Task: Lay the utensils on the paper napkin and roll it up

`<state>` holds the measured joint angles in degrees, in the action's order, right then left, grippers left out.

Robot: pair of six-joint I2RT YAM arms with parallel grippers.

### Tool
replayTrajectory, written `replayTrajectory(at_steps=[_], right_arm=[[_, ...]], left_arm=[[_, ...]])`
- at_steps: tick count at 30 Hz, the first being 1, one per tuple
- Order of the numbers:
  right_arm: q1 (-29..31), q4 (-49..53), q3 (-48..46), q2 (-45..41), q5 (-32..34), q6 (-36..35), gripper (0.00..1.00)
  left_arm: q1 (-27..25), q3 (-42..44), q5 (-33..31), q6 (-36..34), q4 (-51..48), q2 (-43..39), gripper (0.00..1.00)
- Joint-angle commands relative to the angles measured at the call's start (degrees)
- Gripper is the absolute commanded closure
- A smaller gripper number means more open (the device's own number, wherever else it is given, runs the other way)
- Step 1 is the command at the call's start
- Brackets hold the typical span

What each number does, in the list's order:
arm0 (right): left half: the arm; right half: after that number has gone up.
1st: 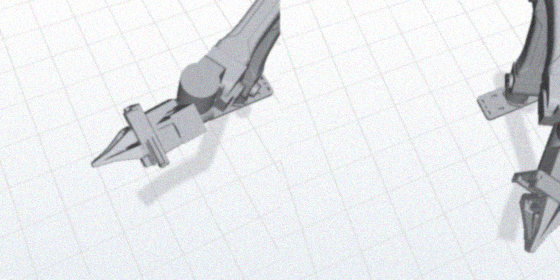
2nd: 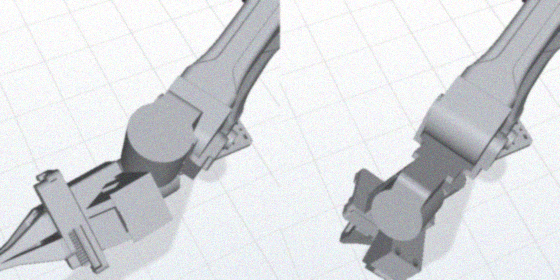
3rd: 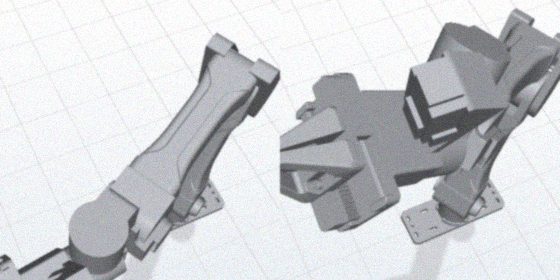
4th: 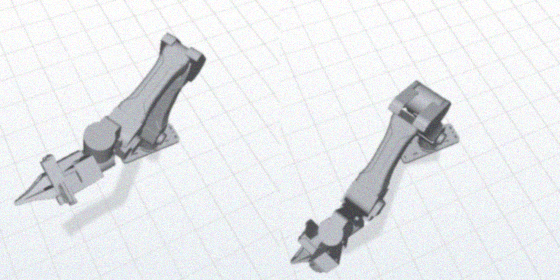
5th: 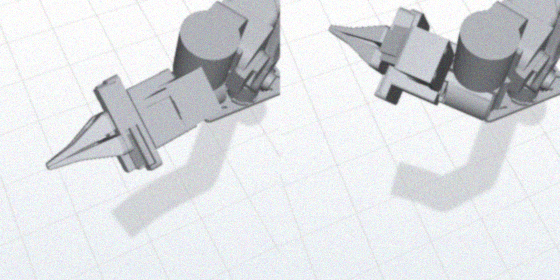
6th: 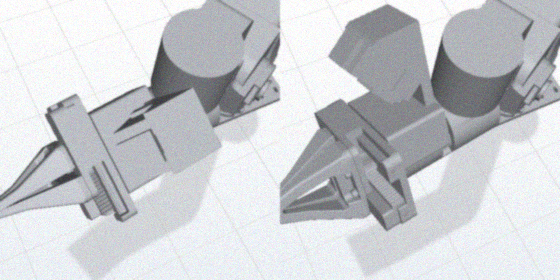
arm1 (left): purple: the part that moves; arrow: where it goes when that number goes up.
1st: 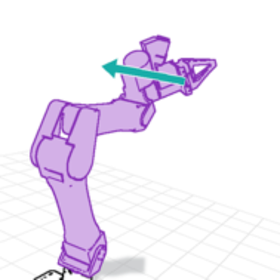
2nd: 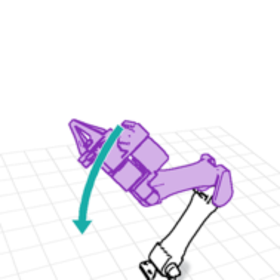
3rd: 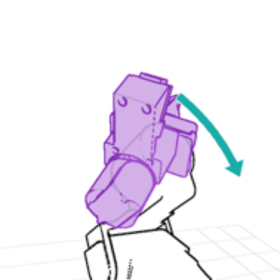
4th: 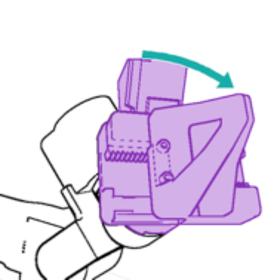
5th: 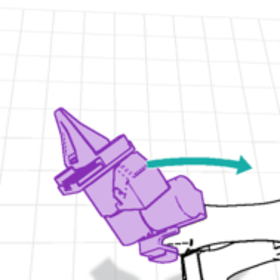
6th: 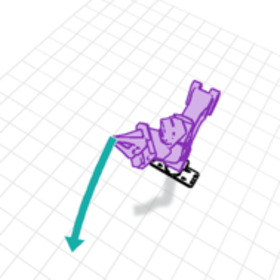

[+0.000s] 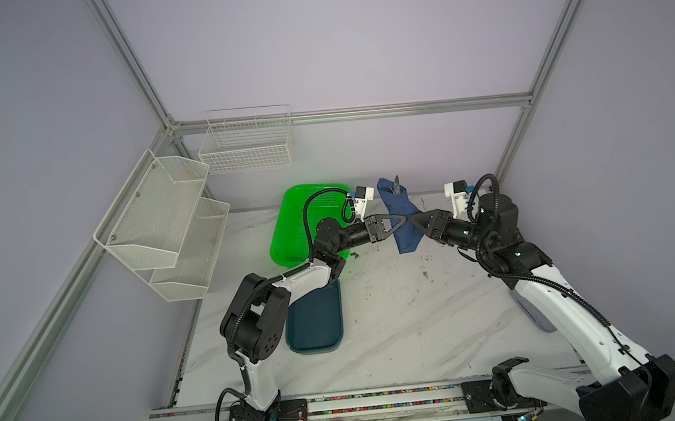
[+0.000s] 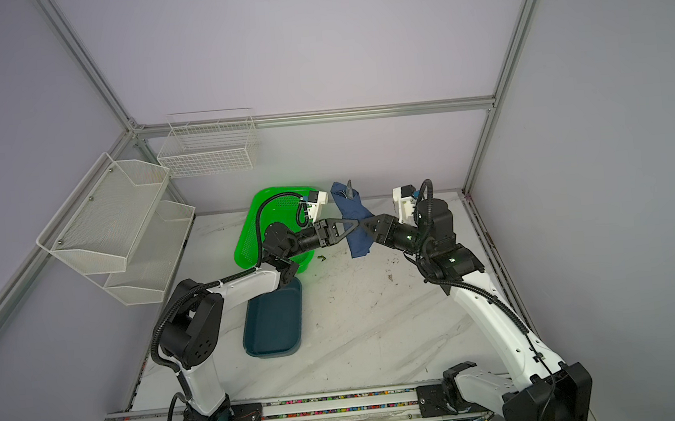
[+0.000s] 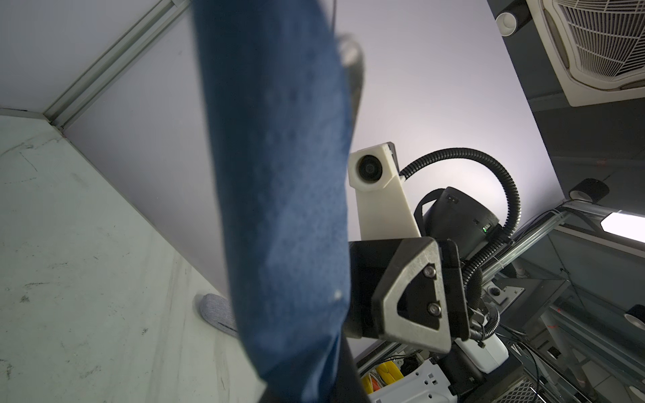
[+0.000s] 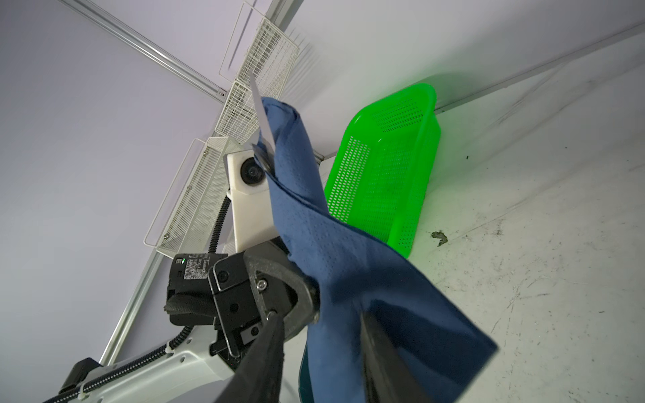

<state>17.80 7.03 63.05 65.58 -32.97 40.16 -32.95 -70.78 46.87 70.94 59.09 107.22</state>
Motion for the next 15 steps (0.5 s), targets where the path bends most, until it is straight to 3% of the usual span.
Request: replayTrajectory(at_steps=[1, 15], right_arm=[[0.27, -2.83, -1.0, 0.16, -0.23, 1.34, 0.6], [0.27, -3.0, -2.4, 1.57, -2.27, 2.02, 0.56]], left_arm=[[0.17, 0.13, 0.63, 0.82, 4.85, -4.2, 0.94], [0.08, -0.24, 1.02, 2.31, 6.56, -3.78, 0.94]])
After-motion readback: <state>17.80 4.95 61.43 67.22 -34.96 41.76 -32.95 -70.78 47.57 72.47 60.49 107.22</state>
